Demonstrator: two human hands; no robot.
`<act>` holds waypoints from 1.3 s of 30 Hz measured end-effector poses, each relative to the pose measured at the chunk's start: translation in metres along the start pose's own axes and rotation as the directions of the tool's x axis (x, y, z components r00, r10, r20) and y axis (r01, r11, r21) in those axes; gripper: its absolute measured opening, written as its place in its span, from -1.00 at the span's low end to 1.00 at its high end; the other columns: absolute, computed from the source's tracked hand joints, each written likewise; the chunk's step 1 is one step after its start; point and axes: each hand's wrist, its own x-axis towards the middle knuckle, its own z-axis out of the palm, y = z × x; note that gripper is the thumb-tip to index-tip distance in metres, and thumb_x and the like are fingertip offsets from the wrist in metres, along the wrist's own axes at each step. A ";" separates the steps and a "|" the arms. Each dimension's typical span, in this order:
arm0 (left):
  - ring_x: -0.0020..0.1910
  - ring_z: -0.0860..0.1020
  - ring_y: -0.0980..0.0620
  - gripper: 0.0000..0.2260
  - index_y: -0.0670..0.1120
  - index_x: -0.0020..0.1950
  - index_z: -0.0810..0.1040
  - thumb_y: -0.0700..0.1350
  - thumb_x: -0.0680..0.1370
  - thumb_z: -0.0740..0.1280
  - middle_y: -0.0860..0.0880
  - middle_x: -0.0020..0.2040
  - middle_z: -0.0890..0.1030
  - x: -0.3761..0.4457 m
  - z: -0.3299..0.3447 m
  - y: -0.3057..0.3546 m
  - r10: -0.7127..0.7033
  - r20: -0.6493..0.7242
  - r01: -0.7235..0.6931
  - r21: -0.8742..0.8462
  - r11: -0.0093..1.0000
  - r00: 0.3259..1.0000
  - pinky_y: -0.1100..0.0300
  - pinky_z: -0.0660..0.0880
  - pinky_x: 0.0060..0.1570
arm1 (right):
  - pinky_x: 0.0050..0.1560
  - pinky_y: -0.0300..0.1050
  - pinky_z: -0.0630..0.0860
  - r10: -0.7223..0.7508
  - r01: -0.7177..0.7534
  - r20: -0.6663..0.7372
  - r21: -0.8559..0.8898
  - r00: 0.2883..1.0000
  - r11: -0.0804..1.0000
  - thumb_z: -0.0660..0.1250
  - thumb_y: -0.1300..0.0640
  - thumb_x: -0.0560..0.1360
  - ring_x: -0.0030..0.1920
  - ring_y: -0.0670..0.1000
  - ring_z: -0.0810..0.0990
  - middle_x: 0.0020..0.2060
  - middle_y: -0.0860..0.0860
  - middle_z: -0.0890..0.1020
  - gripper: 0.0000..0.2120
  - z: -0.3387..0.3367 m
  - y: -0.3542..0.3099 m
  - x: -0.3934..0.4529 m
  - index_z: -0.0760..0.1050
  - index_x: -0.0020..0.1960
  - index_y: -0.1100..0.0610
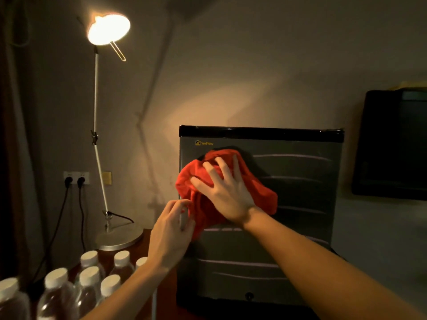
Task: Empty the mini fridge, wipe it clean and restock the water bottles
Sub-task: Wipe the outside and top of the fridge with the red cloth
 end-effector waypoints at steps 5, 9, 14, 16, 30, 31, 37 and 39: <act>0.00 0.58 0.06 -0.75 0.07 0.20 0.52 -0.07 0.53 0.41 0.15 0.12 0.52 0.007 0.006 0.012 0.013 0.030 -0.013 0.006 1.000 0.999 0.01 0.59 -0.05 | 0.36 0.41 0.20 0.122 -0.122 -0.048 -0.017 0.991 0.992 0.16 0.08 0.57 0.39 0.30 0.32 0.38 0.17 0.41 -0.64 -0.008 0.035 -0.019 0.47 0.33 -0.09; -0.01 0.57 0.13 -0.79 0.08 0.17 0.55 -0.01 0.54 0.40 0.16 0.10 0.53 0.018 0.014 0.020 0.064 0.070 -0.064 0.000 0.998 0.996 0.02 0.60 -0.05 | 0.29 0.34 0.34 0.291 -0.299 -0.163 -0.026 0.943 0.954 0.27 0.09 0.57 0.31 0.30 0.39 0.33 0.20 0.47 -0.69 -0.010 0.070 -0.049 0.51 0.30 -0.05; 0.19 0.54 -0.05 -0.63 -0.03 0.30 0.52 -0.04 0.51 0.42 -0.02 0.27 0.53 0.030 0.027 0.030 0.260 0.136 -0.288 0.262 0.921 0.956 0.04 0.52 0.11 | 0.24 0.41 0.36 0.459 -0.459 -0.159 0.038 0.874 0.888 0.20 0.05 0.56 0.31 0.36 0.34 0.35 0.25 0.38 -0.63 -0.015 0.101 -0.090 0.46 0.34 0.05; 0.28 0.49 -0.07 -0.60 -0.05 0.33 0.50 -0.02 0.51 0.41 -0.03 0.33 0.49 0.035 0.034 0.035 0.278 0.137 -0.308 0.309 0.900 0.951 0.03 0.46 0.21 | 0.27 0.47 0.29 0.514 -0.508 -0.131 0.080 0.848 0.858 0.18 -0.03 0.55 0.34 0.37 0.30 0.36 0.24 0.36 -0.60 -0.015 0.094 -0.086 0.46 0.34 0.06; 0.39 0.40 -0.12 -0.48 -0.10 0.41 0.38 0.06 0.47 0.17 -0.11 0.41 0.44 0.034 0.051 0.050 0.249 0.155 -0.289 0.350 0.891 0.956 -0.05 0.32 0.39 | 0.40 0.38 0.17 0.262 -0.264 -0.099 -0.005 0.960 0.965 0.31 0.03 0.54 0.44 0.24 0.28 0.44 0.13 0.37 -0.57 -0.009 0.079 -0.075 0.42 0.41 -0.05; 0.38 0.40 -0.10 -0.47 -0.10 0.42 0.36 0.06 0.47 0.19 -0.10 0.41 0.44 0.034 0.057 0.061 0.252 0.155 -0.290 0.324 0.900 0.955 -0.02 0.33 0.37 | 0.40 0.38 0.18 0.277 -0.280 -0.101 -0.015 0.956 0.960 0.31 0.04 0.55 0.45 0.24 0.28 0.44 0.14 0.37 -0.57 -0.010 0.088 -0.081 0.41 0.41 -0.04; 0.40 0.37 -0.03 -0.43 -0.04 0.49 0.28 0.09 0.50 0.20 -0.03 0.47 0.38 0.035 0.090 0.104 0.342 0.203 -0.388 0.265 0.883 0.917 0.01 0.37 0.31 | 0.36 0.36 0.27 0.466 -0.467 -0.064 0.005 0.882 0.884 0.28 0.01 0.53 0.43 0.30 0.28 0.46 0.15 0.29 -0.50 -0.024 0.144 -0.128 0.34 0.45 -0.03; 0.42 0.37 -0.03 -0.44 -0.03 0.50 0.26 0.07 0.52 0.23 -0.02 0.49 0.36 0.037 0.095 0.104 0.342 0.220 -0.394 0.269 0.879 0.913 -0.03 0.38 0.34 | 0.34 0.36 0.31 0.496 -0.494 -0.044 0.047 0.867 0.868 0.21 0.00 0.52 0.43 0.31 0.25 0.47 0.17 0.27 -0.50 -0.028 0.157 -0.139 0.33 0.46 -0.01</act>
